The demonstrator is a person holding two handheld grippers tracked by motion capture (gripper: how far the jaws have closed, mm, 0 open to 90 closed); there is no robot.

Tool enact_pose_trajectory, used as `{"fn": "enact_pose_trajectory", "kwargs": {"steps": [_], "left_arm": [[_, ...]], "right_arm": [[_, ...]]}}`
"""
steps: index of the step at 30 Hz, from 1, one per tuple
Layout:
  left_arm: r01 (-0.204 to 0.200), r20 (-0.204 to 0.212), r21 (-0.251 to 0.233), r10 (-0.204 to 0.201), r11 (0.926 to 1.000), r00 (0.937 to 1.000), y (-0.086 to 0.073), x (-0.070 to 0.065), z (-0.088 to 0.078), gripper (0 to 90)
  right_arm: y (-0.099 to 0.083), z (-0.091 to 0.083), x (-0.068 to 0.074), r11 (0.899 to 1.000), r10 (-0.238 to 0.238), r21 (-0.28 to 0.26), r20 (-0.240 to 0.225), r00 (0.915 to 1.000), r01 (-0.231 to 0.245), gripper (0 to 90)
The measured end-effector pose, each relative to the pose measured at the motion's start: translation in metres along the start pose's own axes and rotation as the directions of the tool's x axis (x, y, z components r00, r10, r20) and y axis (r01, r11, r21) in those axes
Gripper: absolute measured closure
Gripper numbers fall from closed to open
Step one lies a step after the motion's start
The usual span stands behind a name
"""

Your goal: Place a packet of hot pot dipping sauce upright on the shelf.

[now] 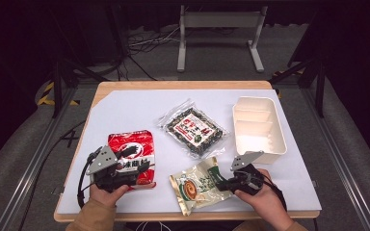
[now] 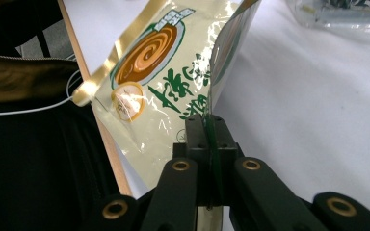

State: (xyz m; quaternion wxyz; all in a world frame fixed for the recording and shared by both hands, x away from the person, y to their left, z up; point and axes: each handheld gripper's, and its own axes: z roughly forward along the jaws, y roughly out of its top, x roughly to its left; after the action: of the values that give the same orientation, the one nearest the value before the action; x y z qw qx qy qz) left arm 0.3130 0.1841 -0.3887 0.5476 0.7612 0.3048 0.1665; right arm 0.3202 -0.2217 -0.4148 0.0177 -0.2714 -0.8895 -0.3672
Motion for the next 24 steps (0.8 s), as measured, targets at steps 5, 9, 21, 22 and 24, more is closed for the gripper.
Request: {"fn": "enact_pose_trajectory", "kwargs": {"steps": [5,9,21,22,24], "left_arm": [[-0.002,0.0,-0.002,0.002,1.0,1.0,0.0,0.0,0.0,29.3],[-0.002,-0.001,-0.002,0.002,1.0,1.0,0.0,0.0,0.0,29.3],[-0.006,-0.004,0.002,0.006,1.0,1.0,0.0,0.0,0.0,29.2],[-0.006,-0.005,0.002,0.006,1.0,1.0,0.0,0.0,0.0,29.2],[-0.009,-0.007,0.004,0.009,1.0,0.9999,0.0,0.0,0.0,29.2]], "right_arm": [[0.003,-0.005,0.003,1.0,-0.009,-0.015,-0.001,1.0,0.009,89.5],[0.007,-0.013,0.007,0.999,-0.018,-0.028,0.003,0.9998,0.018,89.6],[0.016,-0.032,0.019,0.997,-0.064,-0.052,0.016,0.9978,0.065,89.6],[0.017,-0.034,0.021,0.996,-0.072,-0.053,0.017,0.9973,0.072,89.6],[0.02,-0.038,0.024,0.995,-0.084,-0.058,0.018,0.9963,0.085,89.6]]}}
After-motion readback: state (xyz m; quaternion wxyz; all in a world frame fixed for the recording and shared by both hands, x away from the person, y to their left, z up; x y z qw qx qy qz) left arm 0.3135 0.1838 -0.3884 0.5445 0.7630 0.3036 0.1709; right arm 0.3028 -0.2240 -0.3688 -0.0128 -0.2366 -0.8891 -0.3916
